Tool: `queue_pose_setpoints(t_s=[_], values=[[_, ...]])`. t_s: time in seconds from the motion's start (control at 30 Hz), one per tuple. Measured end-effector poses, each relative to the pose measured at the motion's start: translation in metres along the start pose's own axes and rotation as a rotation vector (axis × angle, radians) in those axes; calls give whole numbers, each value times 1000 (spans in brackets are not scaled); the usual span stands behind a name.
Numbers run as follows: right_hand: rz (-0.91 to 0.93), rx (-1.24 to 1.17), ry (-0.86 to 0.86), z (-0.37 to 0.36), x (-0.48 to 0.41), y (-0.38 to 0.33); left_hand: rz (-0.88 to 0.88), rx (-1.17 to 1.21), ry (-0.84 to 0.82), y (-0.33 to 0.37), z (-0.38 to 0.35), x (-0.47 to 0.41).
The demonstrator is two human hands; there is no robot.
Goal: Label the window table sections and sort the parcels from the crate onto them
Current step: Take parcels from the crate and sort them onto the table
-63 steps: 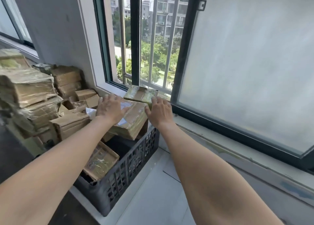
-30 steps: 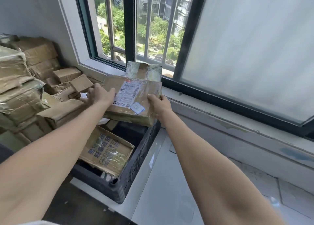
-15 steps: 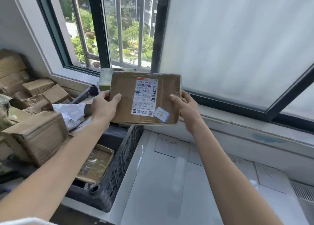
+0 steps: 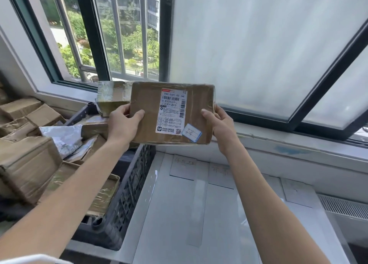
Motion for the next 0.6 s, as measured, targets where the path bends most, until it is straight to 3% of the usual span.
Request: queue_pose_setpoints(t_s=[0.6], values=[[14,-60,207,93,33,4,-73,-29,-164,21,-81,35]])
Point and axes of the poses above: each hand's wrist, its own x-axis away from the middle knuckle, its own z-axis out of the back of the hand, y = z × x, the point moved 9 cm from there along -x, towards the middle knuckle, and after that the axes turned 13 degrees about -x, right-handed, at the moved point
